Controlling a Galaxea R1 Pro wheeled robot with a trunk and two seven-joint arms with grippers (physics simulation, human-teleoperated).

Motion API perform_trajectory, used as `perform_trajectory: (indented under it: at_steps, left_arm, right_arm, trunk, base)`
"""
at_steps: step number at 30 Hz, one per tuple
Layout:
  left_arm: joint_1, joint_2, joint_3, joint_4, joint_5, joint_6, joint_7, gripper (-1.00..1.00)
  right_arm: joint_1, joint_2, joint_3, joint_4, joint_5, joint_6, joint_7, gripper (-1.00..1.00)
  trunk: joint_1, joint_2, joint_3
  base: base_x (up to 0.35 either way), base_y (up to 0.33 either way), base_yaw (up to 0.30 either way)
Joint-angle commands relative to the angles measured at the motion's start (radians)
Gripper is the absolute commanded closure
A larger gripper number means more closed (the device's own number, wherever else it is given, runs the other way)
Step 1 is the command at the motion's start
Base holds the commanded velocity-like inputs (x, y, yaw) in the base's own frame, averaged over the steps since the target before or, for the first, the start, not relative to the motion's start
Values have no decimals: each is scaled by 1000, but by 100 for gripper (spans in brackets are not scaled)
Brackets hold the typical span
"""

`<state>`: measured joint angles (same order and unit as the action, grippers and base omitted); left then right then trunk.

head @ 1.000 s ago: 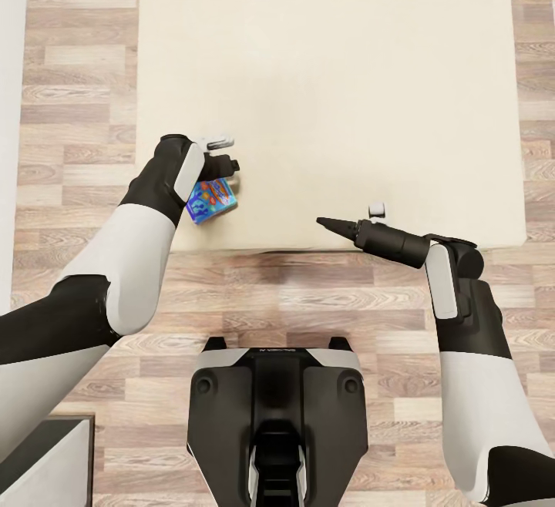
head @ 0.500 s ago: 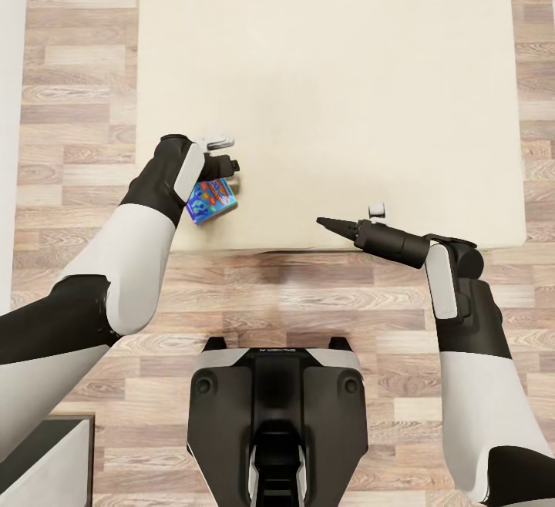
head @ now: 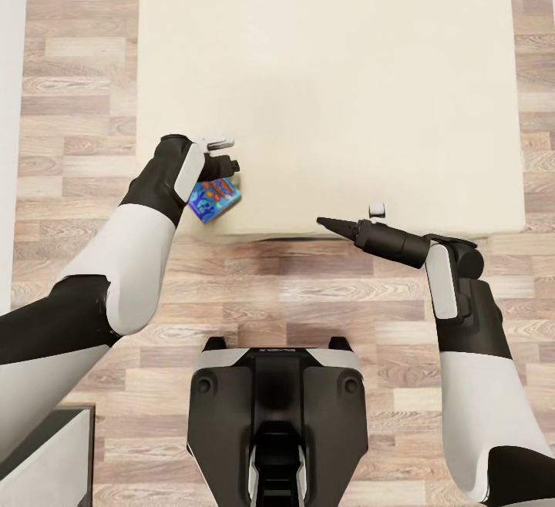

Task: Put all the toys in the child's room - the three board games (two on the bed and one on the table), the two jigsaw puzzles on the table, and the tennis ball on the table - inside the toy box on the table in the child's room.

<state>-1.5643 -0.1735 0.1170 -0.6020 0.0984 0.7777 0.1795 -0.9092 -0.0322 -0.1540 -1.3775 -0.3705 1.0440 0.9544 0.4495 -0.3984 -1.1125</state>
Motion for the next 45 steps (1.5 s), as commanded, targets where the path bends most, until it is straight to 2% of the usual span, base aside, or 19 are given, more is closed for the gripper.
perform_trajectory:
  at_steps: [1, 45]
  left_arm:
    - [0, -1, 4, -1, 11, 3, 8, -100]
    - [0, -1, 4, -2, 11, 4, 8, -100]
  right_arm:
    - [0, 0, -1, 0, 4, 3, 6, -100]
    - [0, 0, 0, 0, 4, 3, 6, -100]
  trunk:
    - [0, -2, -1]
    - [0, -2, -1]
  base:
    - [-100, 0, 0]
    - [-78, -20, 0]
